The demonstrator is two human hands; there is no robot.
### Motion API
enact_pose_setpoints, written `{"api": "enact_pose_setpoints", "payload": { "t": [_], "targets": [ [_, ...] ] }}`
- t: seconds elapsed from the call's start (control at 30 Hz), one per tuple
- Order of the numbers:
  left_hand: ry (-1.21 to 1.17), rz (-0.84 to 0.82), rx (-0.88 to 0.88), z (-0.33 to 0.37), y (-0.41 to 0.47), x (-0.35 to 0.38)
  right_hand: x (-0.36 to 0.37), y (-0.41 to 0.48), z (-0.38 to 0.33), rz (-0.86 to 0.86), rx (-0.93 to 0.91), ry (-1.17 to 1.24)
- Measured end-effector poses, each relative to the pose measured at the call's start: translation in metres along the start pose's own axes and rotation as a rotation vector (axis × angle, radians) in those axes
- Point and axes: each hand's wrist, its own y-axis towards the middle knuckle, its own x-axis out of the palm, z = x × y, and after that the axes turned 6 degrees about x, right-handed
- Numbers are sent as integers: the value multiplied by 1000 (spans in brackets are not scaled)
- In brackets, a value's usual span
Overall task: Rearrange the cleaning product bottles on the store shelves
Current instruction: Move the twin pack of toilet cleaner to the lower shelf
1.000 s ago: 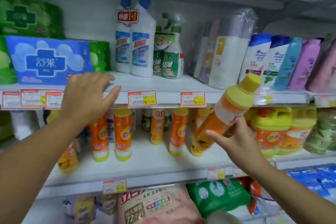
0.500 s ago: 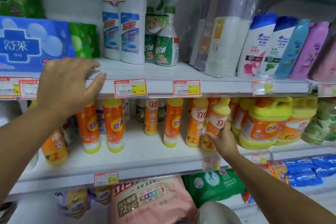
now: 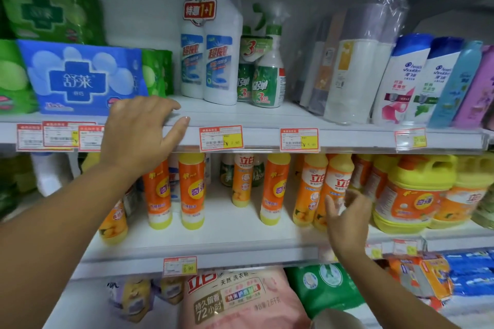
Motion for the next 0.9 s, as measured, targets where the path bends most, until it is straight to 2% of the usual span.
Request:
{"api": "enact_pose_setpoints", "payload": {
  "t": [0.17, 0.23, 0.3, 0.43, 0.5, 0.73, 0.9],
  "targets": [
    [-28, -21, -8, 0, -1, -2, -20, -66, -123, -132, -663, 326],
    [-34, -35, -9, -1, -1, -3, -24, -62, -175, -178, -781, 370],
    [-35, -41, -12, -2, -1, -3, -21, -48, -222, -274, -740, 351],
    [-45, -36, -22, -3, -2, -1, 18, 5, -285, -411, -503, 160],
    [-51, -36, -28, -3, -2, -1, 41, 30, -300, -476, -385, 155],
    [-60, -16, -41, -3, -2, -1, 109, 74, -334, -491, -210, 231],
    [-58, -24, -39, -4, -1, 0, 120, 76, -336, -407, -255, 137]
  ]
}}
